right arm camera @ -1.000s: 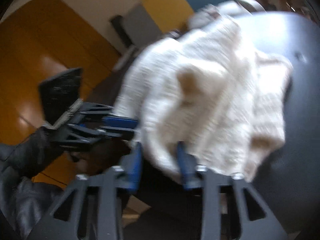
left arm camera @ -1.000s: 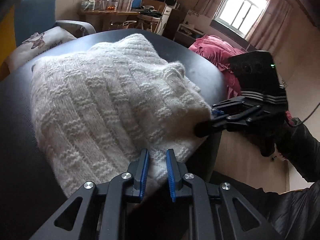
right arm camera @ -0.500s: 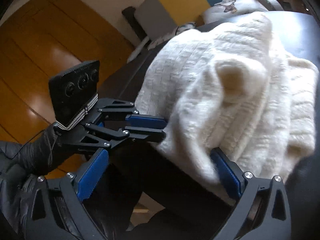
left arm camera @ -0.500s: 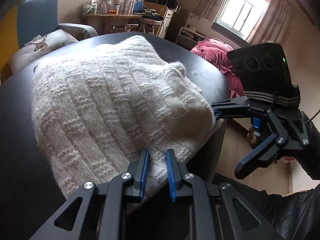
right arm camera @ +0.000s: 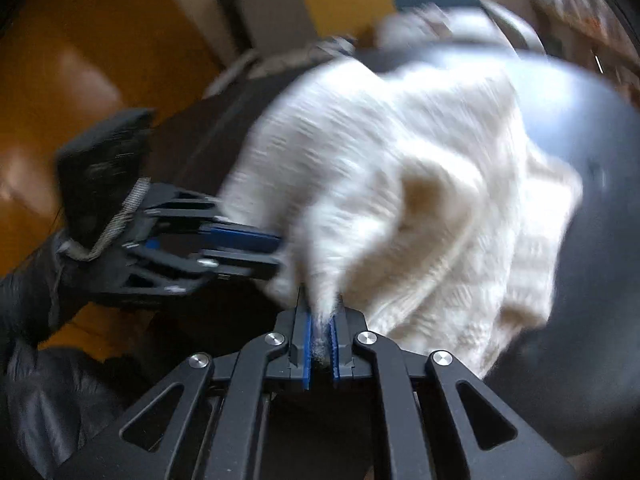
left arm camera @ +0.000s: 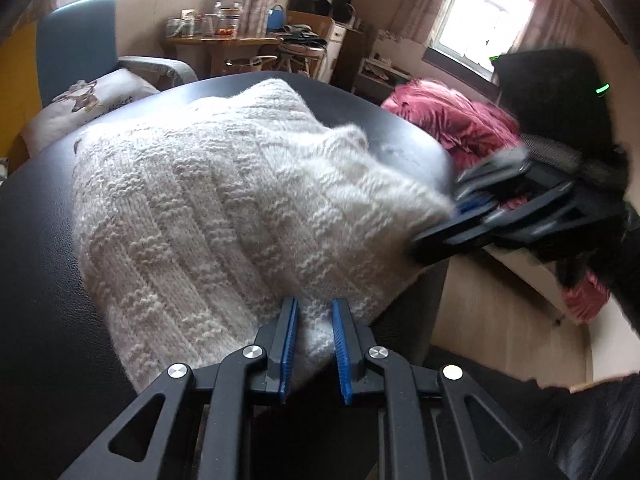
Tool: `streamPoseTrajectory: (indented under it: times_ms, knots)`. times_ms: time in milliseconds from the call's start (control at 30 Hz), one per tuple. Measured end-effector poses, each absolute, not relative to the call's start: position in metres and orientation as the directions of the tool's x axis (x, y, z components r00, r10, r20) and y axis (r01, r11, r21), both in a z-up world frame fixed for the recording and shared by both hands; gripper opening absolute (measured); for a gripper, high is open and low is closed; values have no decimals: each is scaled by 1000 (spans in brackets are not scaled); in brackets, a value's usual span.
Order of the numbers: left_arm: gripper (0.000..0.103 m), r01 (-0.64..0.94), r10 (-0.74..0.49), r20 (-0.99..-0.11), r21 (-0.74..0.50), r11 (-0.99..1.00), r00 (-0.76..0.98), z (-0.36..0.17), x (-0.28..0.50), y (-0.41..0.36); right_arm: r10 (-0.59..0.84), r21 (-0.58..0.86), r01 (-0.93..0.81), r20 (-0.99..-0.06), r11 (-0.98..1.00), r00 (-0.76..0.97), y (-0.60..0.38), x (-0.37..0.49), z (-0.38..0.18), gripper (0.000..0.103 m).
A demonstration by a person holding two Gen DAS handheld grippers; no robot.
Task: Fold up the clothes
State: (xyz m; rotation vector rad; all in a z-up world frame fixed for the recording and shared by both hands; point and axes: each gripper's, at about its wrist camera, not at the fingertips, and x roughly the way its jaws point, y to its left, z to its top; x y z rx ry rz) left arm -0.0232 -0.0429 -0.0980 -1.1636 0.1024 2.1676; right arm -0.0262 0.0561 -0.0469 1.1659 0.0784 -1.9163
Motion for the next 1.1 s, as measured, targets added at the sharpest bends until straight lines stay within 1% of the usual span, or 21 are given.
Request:
streamPoseTrajectory:
  times_ms: [33, 67, 167, 233, 267, 333, 400, 433, 467, 567, 667, 700, 733, 833, 933, 1000, 1067, 1100]
  knots:
    - [17, -600, 506, -774, -210, -772, -380, -99, -21, -42, -655, 346, 729, -733, -591, -184, 55, -19, -39, 7]
    - [17, -599, 511, -775, -220, -770, -372, -99, -21, -43, -654, 332, 745, -735, -578, -179, 54, -15, -37, 7]
    - [17, -567, 577, -747, -332, -754, -330, -94, -32, -54, -566, 331, 689, -813, -645, -139, 65, -24, -77, 7]
    - [17, -550, 620, -717, -393, -737, -318, -83, -41, -63, -616, 414, 640, -779, -648, -120, 76, -30, -91, 7]
    - [17, -549, 623, -710, -394, -737, -329, -77, -47, -64, -631, 427, 633, -765, -646, -129, 80, -30, -92, 7]
    - [17, -556, 598, -717, -350, -754, -359, -60, -69, -59, -652, 438, 633, -745, -638, -142, 82, -28, -95, 7]
    - [17, -584, 550, -748, -271, -765, -372, -52, -85, -46, -673, 459, 627, -726, -630, -145, 85, -28, -99, 7]
    - [17, -607, 497, -790, -207, -768, -360, -53, -97, -33, -684, 473, 621, -715, -625, -144, 87, -28, -101, 7]
    - [17, -622, 464, -816, -172, -764, -344, -56, -104, -21, -694, 484, 617, -706, -620, -144, 89, -28, -102, 6]
    - [17, -642, 372, -876, -98, -760, -306, -78, -125, -2, -714, 503, 616, -686, -607, -143, 82, -28, -108, 6]
    - [15, -634, 312, -885, -24, -773, -347, -86, -118, 11, -716, 494, 629, -682, -600, -147, 80, -26, -109, 6]
    - [15, -640, 310, -884, -18, -769, -349, -83, -114, 13, -718, 493, 633, -681, -596, -146, 80, -25, -110, 6]
    - [15, -662, 328, -883, -26, -749, -336, -76, -109, 13, -720, 494, 636, -679, -592, -143, 80, -25, -110, 6]
    - [15, -661, 461, -840, -176, -730, -286, -47, -113, -3, -731, 504, 641, -669, -580, -135, 80, -24, -112, 6]
    - [18, -623, 538, -792, -270, -734, -290, -22, -129, -14, -736, 506, 645, -663, -573, -134, 79, -23, -114, 5]
    - [20, -608, 534, -793, -276, -744, -294, -11, -147, -7, -740, 510, 642, -660, -572, -134, 76, -27, -117, 5]
    - [24, -605, 517, -818, -284, -744, -252, -9, -171, 1, -742, 512, 644, -657, -569, -133, 75, -26, -118, 5]
    - [28, -614, 498, -835, -270, -741, -233, -10, -182, 5, -744, 513, 646, -655, -566, -131, 73, -27, -118, 5]
